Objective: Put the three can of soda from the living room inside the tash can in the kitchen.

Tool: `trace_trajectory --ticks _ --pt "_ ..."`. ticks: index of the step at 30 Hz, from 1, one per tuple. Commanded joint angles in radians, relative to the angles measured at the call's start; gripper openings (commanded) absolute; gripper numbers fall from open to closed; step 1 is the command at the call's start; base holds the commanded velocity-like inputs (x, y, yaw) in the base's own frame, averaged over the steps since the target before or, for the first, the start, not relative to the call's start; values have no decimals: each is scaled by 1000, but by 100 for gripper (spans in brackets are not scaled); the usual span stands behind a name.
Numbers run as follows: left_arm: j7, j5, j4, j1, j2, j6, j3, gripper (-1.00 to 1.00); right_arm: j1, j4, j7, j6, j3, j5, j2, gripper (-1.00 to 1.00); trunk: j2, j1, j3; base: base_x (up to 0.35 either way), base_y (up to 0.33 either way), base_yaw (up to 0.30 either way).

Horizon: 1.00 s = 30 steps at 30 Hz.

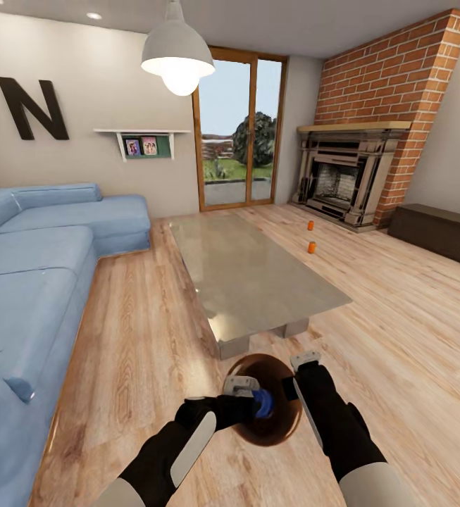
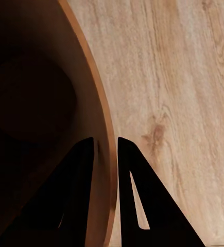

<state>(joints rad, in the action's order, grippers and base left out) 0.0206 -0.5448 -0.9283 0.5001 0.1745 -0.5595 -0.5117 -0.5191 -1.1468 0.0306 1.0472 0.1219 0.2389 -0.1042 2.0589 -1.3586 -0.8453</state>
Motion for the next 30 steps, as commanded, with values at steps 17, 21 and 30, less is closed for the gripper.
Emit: trace_trajectory --ticks 17,21,30 --pt "9 1 47 0 0 33 1 100 1 -9 -5 0 35 -16 -3 -100 0 0 0 0 0 0" --pt "9 -5 45 0 -1 34 1 100 1 -9 -5 0 35 -16 -2 -100 0 0 0 0 0 0" --pt "9 -7 13 -1 -5 31 1 100 1 -5 -5 0 25 -16 5 -100 0 0 0 0 0 0"
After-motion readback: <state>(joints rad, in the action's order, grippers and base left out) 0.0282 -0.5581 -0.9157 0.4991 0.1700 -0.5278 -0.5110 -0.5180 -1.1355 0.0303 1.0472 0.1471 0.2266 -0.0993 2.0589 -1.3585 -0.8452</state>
